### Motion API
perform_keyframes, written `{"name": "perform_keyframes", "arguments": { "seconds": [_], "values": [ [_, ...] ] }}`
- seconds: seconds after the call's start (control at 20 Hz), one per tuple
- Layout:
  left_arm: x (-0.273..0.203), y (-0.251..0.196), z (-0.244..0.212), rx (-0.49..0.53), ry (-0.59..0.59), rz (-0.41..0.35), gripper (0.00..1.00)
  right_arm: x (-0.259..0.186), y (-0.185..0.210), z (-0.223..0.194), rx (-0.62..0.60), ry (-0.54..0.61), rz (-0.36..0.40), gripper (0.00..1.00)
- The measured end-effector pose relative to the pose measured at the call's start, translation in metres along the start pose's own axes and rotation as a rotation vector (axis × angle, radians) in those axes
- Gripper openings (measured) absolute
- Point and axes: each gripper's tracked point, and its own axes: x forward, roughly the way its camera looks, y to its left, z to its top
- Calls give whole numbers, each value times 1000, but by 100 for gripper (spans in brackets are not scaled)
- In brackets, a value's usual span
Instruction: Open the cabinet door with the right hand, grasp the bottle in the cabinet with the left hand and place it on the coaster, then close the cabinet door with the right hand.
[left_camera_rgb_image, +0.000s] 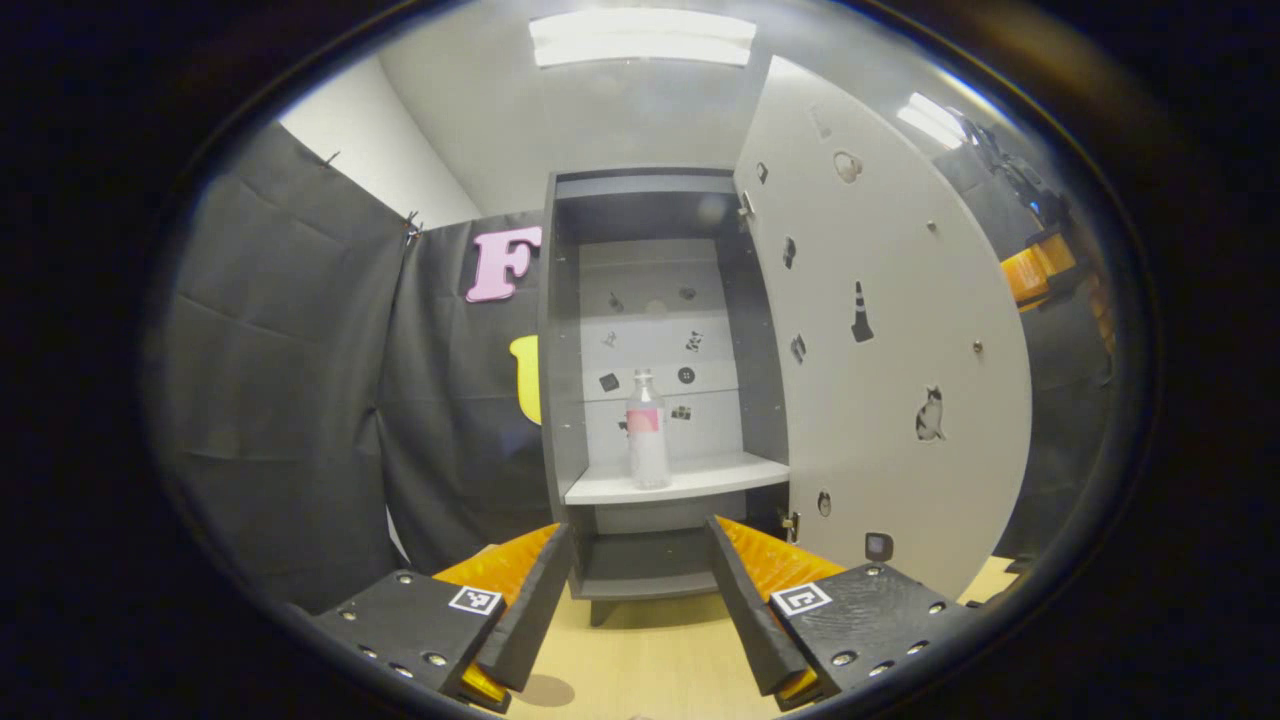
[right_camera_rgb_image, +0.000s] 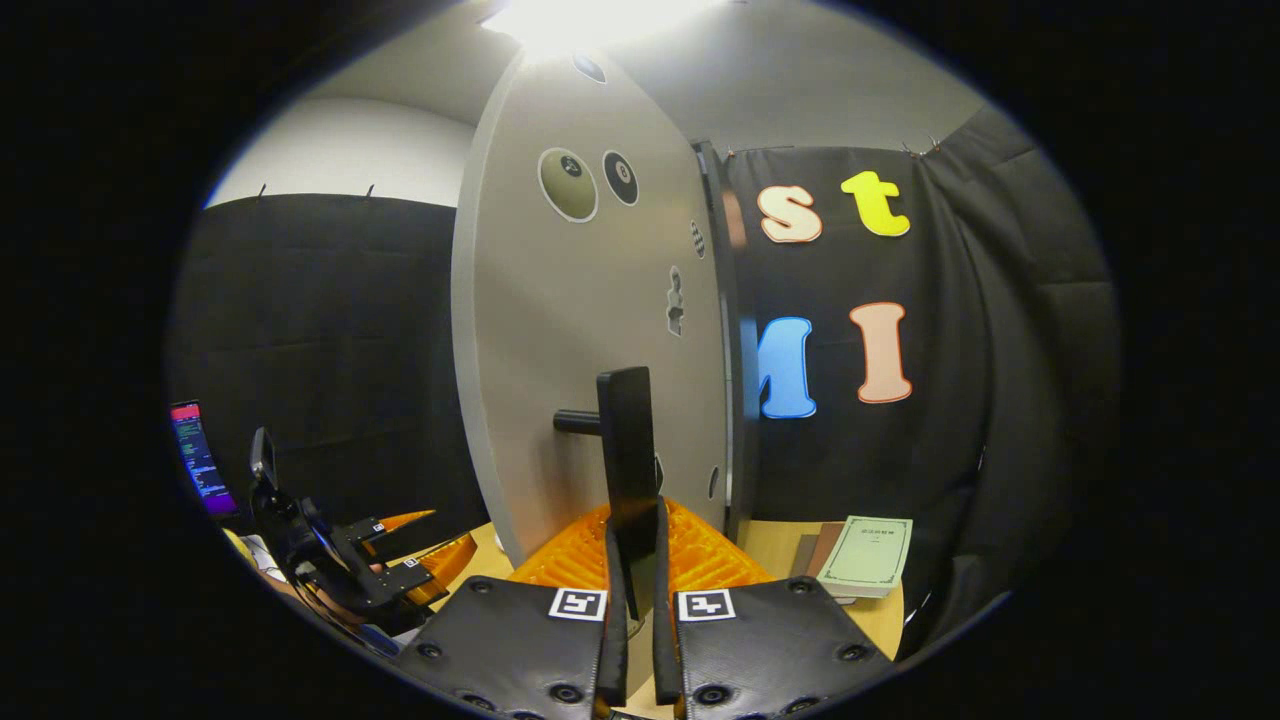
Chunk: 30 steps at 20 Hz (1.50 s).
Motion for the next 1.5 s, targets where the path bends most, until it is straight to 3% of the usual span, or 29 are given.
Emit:
{"name": "perform_keyframes", "arguments": {
  "seconds": [0.1,0.25,0.4,0.45,0.6,0.65,0.9,1.0,1.1,1.25,1.5],
  "values": [
    [3,-8,1,3,0,-2,82,-2,-17,2,14,-12,-33,12],
    [-1,-23,5,12,-6,-4,81,-1,-8,1,74,-16,29,12],
    [-3,-33,10,28,-15,-2,80,-6,-7,2,-5,-6,20,12],
    [-2,-35,12,31,-18,0,82,-14,-6,1,-18,-3,32,16],
    [9,-43,10,15,-11,12,82,-33,-10,-12,15,16,91,17],
    [13,-46,10,11,-5,19,82,-38,-17,-15,29,15,84,19],
    [32,-60,19,-18,14,23,82,-67,-97,-36,47,19,-118,18],
    [44,-62,28,-50,27,-1,82,-73,-123,-39,71,-11,-190,30],
    [64,-62,38,-90,38,-25,81,-79,-146,-41,78,-44,-272,100],
    [97,-44,53,-116,37,-25,82,-87,-165,-51,81,-41,-353,98],
    [156,-22,65,-78,43,-50,80,-86,-182,-66,107,5,-438,98]
  ]
}}
